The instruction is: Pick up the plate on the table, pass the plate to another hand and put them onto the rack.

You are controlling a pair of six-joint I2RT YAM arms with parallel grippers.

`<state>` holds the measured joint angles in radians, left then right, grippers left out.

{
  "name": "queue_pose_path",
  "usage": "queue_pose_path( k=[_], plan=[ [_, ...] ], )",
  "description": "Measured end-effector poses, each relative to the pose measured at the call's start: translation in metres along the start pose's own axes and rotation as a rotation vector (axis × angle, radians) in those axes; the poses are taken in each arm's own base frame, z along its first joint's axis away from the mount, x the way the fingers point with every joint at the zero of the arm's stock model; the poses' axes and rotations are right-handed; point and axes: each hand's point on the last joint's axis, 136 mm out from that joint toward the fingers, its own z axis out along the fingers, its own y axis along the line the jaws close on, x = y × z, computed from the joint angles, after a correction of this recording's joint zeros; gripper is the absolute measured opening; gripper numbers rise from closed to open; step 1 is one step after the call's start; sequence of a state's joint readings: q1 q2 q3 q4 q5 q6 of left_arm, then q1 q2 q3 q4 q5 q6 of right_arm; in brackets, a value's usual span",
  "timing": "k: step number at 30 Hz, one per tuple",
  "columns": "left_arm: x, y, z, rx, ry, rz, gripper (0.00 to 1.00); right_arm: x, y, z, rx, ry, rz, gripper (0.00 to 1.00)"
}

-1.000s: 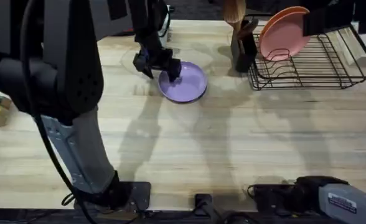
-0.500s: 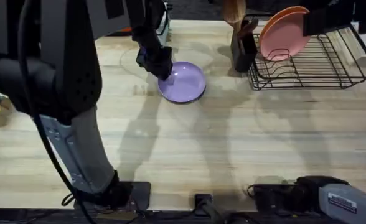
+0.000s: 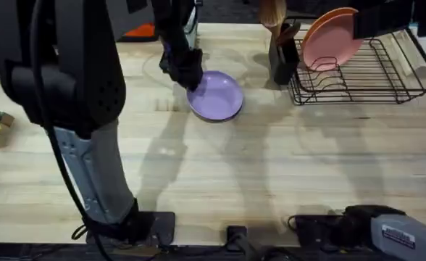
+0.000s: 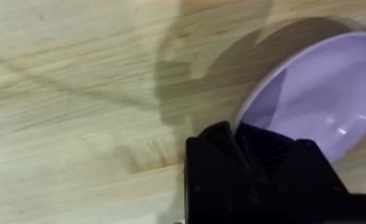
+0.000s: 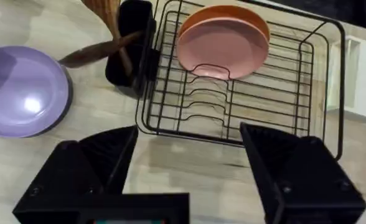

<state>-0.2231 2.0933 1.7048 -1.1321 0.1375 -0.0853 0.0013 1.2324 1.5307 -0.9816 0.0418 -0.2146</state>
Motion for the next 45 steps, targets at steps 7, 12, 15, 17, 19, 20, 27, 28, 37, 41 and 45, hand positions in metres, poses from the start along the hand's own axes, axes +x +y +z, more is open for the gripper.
queue_pose_path(
  k=[7, 12, 15, 17, 19, 20, 27, 28, 37, 41, 45],
  plan=[
    [-0.019, -0.007, -0.039, -0.01, -0.06, 0.016, 0.042, -0.004, -0.001, 0.0, 0.004, -0.018, 0.0, 0.994],
    [-0.034, -0.01, -0.073, -0.019, -0.126, 0.024, 0.042, -0.005, -0.001, 0.0, 0.004, -0.019, 0.0, 0.994],
    [-0.041, -0.013, -0.091, -0.016, -0.165, 0.028, 0.041, -0.005, -0.001, 0.0, 0.004, -0.019, 0.0, 0.994],
    [-0.045, -0.015, -0.104, -0.014, -0.191, 0.031, 0.041, -0.005, -0.001, 0.0, 0.004, -0.019, 0.0, 0.994],
    [-0.049, -0.017, -0.115, -0.012, -0.215, 0.034, 0.041, -0.005, -0.001, 0.0, 0.004, -0.019, 0.001, 0.993],
    [-0.05, -0.018, -0.121, -0.011, -0.226, 0.036, 0.041, -0.005, -0.001, 0.0, 0.004, -0.019, 0.003, 0.994],
    [-0.043, -0.021, -0.143, -0.011, -0.229, 0.038, 0.041, -0.004, -0.001, 0.0, 0.002, -0.017, 0.098, 0.994],
    [-0.039, -0.02, -0.145, -0.013, -0.218, 0.042, 0.041, -0.004, -0.001, 0.0, 0.002, -0.015, 0.113, 0.994],
    [-0.018, -0.019, -0.15, -0.026, -0.144, 0.093, 0.041, -0.001, 0.003, 0.0, -0.007, -0.002, 0.208, 0.994],
    [-0.016, -0.021, -0.149, -0.027, -0.135, 0.114, 0.041, -0.004, 0.018, 0.0, -0.053, -0.006, 0.217, 0.993],
    [-0.015, -0.026, -0.148, -0.026, -0.134, 0.142, 0.041, -0.007, 0.038, -0.002, -0.123, -0.01, 0.203, 0.994]
  ],
)
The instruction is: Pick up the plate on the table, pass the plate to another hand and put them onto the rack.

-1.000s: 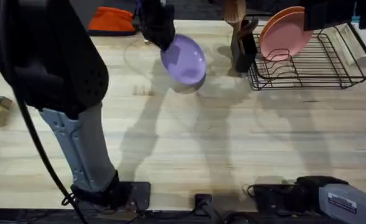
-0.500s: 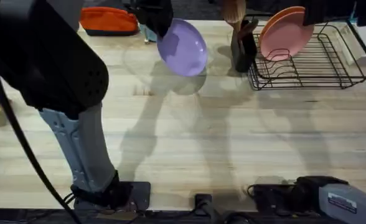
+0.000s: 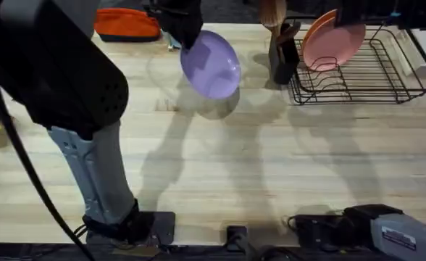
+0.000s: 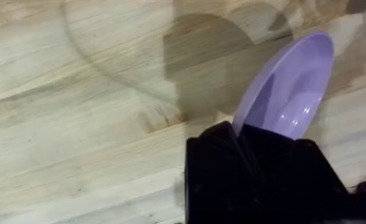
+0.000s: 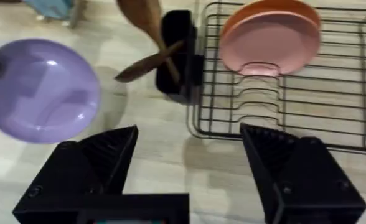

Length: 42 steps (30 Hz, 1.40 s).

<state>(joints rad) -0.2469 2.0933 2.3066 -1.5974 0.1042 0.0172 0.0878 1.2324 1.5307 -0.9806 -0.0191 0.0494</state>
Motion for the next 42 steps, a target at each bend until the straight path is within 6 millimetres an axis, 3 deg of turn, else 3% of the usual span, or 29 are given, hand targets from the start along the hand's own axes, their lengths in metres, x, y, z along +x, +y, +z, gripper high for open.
queue_pose_path(
  k=[7, 15, 25, 36, 39, 42],
  plan=[
    [-0.003, -0.008, 0.001, 0.004, -0.01, 0.027, 0.041, 0.002, 0.023, 0.0, -0.062, 0.007, 0.005, 0.994],
    [-0.005, -0.008, 0.001, 0.003, -0.018, 0.028, 0.041, 0.008, 0.049, -0.001, -0.122, 0.036, 0.17, 0.994],
    [-0.006, -0.008, -0.002, 0.003, -0.029, 0.032, 0.041, 0.04, 0.092, -0.008, -0.173, 0.181, 0.399, 0.994],
    [0.0, -0.012, -0.04, 0.002, -0.113, 0.041, 0.041, 0.074, 0.113, 0.02, -0.148, 0.248, 0.461, 0.994],
    [0.008, -0.015, -0.065, 0.001, -0.161, 0.05, 0.04, 0.07, 0.117, 0.035, -0.168, 0.207, 0.469, 0.994],
    [0.011, -0.016, -0.079, 0.001, -0.196, 0.053, 0.04, 0.062, 0.123, 0.036, -0.198, 0.173, 0.452, 0.994]
  ],
)
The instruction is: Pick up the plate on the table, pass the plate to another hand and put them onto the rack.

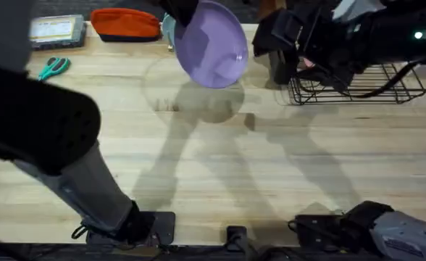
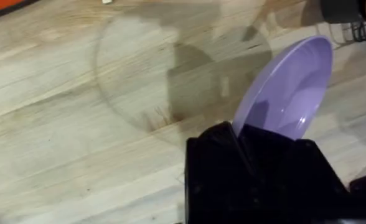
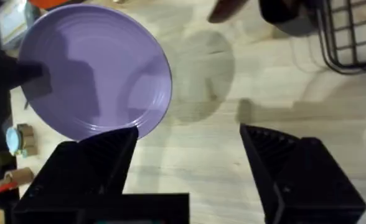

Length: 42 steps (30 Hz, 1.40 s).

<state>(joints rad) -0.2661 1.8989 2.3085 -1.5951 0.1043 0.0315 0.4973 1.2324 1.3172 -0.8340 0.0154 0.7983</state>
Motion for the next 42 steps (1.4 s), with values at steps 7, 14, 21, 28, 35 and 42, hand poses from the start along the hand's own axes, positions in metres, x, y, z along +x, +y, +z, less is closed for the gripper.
queue_pose_path(
  k=[7, 14, 21, 28, 35, 42],
  plan=[
    [0.005, -0.008, -0.029, 0.027, -0.057, 0.007, 0.04, 0.003, 0.01, 0.006, -0.012, -0.01, -0.072, 0.994],
    [0.004, -0.013, -0.03, 0.057, -0.064, 0.008, 0.04, 0.004, 0.022, 0.037, -0.004, -0.003, -0.106, 0.994],
    [0.004, -0.014, -0.03, 0.059, -0.064, 0.008, 0.04, 0.009, 0.035, 0.039, -0.034, -0.003, -0.15, 0.994],
    [0.004, -0.014, -0.03, 0.059, -0.064, 0.008, 0.04, 0.001, 0.041, 0.045, -0.044, -0.043, -0.151, 0.994],
    [0.004, -0.014, -0.03, 0.059, -0.064, 0.008, 0.04, 0.005, 0.037, 0.066, -0.01, -0.012, -0.153, 0.992],
    [0.004, -0.014, -0.03, 0.059, -0.064, 0.008, 0.04, 0.002, 0.041, 0.069, -0.023, -0.026, -0.155, 0.524]
  ],
)
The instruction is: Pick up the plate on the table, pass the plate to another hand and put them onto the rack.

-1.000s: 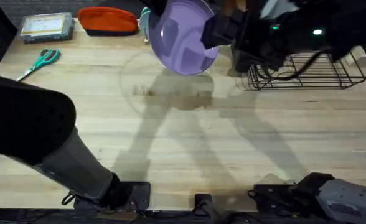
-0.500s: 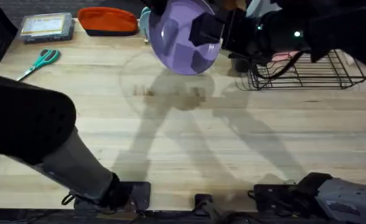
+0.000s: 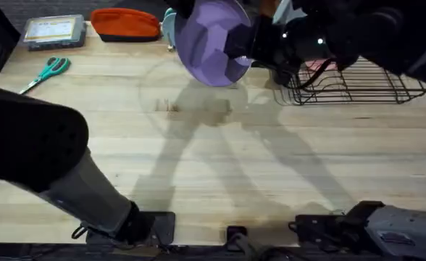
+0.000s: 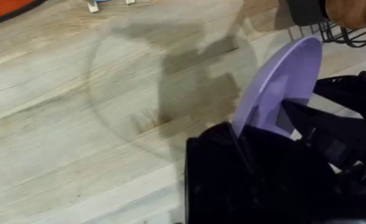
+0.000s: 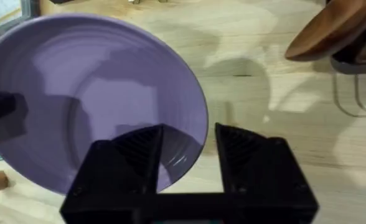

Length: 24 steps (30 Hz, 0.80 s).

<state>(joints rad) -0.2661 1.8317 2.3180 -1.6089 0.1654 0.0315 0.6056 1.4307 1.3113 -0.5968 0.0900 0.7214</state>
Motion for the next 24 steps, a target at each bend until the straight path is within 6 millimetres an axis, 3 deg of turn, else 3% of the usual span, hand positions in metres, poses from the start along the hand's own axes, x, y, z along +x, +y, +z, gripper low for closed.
queue_pose_path(
  k=[11, 19, 24],
  plan=[
    [0.0, 0.005, 0.0, -0.023, -0.001, -0.001, 0.04, -0.003, -0.002, 0.001, 0.01, -0.018, 0.001, 0.056],
    [-0.001, 0.007, 0.0, -0.031, -0.003, 0.003, 0.042, -0.003, -0.001, 0.001, 0.008, -0.018, 0.0, 0.031],
    [-0.001, 0.005, 0.0, -0.026, -0.003, 0.005, 0.25, 0.003, -0.009, 0.001, 0.042, 0.003, -0.003, 0.033]
  ],
)
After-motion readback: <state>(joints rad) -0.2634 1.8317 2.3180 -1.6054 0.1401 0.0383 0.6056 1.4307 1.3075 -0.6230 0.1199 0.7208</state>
